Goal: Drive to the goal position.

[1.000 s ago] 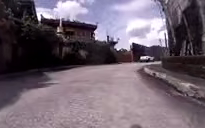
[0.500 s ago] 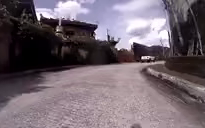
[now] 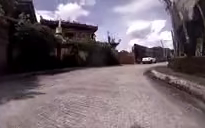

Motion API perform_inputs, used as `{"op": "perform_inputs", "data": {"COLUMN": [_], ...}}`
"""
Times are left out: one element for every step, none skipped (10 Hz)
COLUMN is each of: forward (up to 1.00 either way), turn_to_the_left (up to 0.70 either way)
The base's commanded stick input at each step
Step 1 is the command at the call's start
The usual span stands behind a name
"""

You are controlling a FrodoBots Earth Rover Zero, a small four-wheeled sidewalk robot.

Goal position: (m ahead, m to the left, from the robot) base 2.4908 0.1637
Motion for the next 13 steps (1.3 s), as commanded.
{"op": "perform_inputs", "data": {"forward": [0.70,0.70,0.70,0.70,0.70,0.70,0.70,0.70,0.70,0.70,0.70,0.70,0.70], "turn_to_the_left": [0.00,-0.06,-0.35,-0.35,-0.35,-0.35,-0.35,-0.35,-0.35,-0.35,-0.35,-0.28,-0.06]}}
